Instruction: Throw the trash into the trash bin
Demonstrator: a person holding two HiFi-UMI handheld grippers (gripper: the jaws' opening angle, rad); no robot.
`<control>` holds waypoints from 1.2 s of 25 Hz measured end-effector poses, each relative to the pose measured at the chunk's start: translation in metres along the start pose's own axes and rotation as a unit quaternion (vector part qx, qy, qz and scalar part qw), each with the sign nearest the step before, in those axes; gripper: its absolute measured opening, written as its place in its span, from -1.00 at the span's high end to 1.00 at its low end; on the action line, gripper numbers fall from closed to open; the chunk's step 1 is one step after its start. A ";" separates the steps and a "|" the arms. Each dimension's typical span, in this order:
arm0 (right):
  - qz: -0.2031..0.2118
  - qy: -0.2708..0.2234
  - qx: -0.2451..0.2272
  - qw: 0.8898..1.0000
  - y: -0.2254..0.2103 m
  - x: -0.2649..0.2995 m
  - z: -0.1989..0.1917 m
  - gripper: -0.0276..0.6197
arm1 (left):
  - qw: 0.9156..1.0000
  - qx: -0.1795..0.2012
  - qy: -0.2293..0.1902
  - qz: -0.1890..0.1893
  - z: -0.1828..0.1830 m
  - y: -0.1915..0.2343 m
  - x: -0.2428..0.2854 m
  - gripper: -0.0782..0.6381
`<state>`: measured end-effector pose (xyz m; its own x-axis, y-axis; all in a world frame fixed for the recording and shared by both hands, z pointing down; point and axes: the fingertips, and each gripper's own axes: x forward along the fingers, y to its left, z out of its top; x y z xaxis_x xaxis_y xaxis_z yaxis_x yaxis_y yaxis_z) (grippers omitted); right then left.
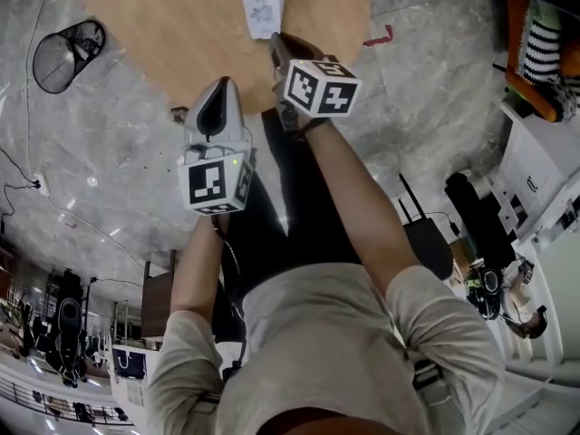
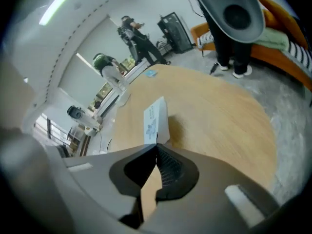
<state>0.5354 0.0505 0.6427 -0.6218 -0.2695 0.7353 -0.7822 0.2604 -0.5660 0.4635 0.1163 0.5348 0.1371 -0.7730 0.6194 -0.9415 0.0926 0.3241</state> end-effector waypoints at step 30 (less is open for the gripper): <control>0.131 -0.054 -0.454 0.880 0.548 -0.056 -0.064 0.89 | 0.957 -0.072 -0.193 0.205 0.130 0.298 -0.345 0.73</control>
<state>0.1445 0.2680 0.3154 -0.8141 -0.1644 0.5569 -0.2886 0.9468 -0.1424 0.0956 0.3283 0.3246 -0.3841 -0.8253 0.4140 -0.8358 0.5013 0.2239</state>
